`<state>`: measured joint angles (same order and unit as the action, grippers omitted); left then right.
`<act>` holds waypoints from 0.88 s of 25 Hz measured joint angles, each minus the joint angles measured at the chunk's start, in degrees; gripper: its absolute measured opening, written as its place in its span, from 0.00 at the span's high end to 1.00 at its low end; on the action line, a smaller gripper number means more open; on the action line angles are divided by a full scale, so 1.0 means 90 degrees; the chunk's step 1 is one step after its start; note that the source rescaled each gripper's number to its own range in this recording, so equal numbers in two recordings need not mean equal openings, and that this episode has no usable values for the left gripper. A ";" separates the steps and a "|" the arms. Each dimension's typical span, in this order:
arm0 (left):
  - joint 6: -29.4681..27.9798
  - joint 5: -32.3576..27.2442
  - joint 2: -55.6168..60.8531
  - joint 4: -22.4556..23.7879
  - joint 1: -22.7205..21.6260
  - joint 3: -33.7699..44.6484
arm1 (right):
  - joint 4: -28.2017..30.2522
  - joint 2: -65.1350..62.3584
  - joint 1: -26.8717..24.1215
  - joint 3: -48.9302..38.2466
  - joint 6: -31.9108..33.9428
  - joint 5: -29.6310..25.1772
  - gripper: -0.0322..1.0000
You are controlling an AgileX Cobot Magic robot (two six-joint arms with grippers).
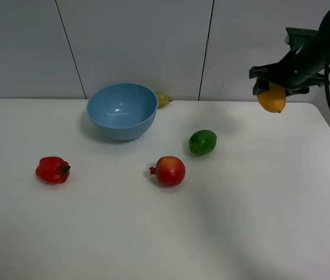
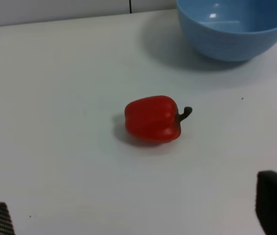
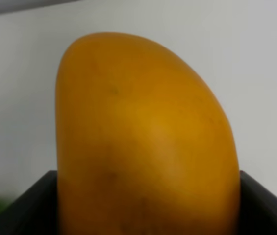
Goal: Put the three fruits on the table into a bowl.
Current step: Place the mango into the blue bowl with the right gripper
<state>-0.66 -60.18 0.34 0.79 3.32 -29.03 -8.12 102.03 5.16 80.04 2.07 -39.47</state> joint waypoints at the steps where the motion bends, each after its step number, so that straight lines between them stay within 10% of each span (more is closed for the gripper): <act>1: 0.0000 0.0000 0.0000 0.0000 0.0000 0.0000 | -0.0210 -0.0184 0.0211 0.0000 -0.0550 -0.0043 0.94; 8: 0.0000 0.0000 0.0000 0.0000 0.0000 0.0000 | -0.1349 -0.0482 0.1957 0.0000 -0.2883 0.0533 0.94; 22: 0.0000 0.0000 0.0000 0.0000 0.0000 0.0000 | -0.1550 0.2623 0.3556 0.3229 -0.2820 0.1330 0.94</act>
<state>-0.66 -60.18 0.34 0.79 3.32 -29.03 -22.07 125.63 37.16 109.09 -23.31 -27.50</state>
